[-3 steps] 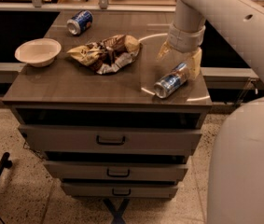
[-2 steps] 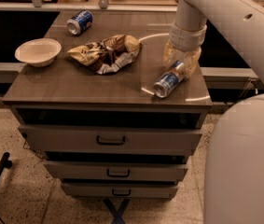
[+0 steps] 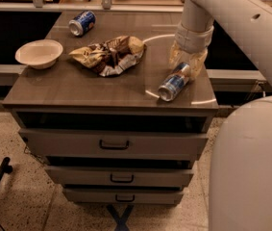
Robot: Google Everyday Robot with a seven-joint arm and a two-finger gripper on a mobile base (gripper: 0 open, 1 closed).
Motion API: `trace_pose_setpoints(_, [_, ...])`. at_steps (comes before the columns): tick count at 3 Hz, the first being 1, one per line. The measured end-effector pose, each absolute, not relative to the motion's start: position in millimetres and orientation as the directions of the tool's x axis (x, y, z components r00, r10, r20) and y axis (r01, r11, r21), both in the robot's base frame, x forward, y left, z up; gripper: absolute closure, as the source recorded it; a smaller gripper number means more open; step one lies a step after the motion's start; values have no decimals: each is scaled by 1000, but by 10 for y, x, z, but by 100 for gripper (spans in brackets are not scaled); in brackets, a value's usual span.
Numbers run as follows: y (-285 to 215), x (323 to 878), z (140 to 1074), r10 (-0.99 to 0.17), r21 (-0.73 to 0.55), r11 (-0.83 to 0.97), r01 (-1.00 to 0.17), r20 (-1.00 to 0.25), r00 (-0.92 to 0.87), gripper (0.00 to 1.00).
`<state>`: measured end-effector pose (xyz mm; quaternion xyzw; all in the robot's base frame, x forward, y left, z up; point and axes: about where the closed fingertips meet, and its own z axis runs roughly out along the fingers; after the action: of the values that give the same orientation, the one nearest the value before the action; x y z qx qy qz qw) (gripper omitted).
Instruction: Place redbull can upright
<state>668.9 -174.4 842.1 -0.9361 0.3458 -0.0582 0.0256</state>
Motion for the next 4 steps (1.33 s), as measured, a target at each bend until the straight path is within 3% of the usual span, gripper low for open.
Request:
trace_pose_setpoints(1, [-1730, 6656, 8437, -644, -93, -765, -638, 82, 760, 37])
trace_pose_setpoints(3, [-1676, 6577, 8409, -617, -93, -786, -611, 66, 784, 41])
trace_pose_setpoints(4, [-1648, 6557, 8389, -601, -90, -798, -595, 63, 797, 62])
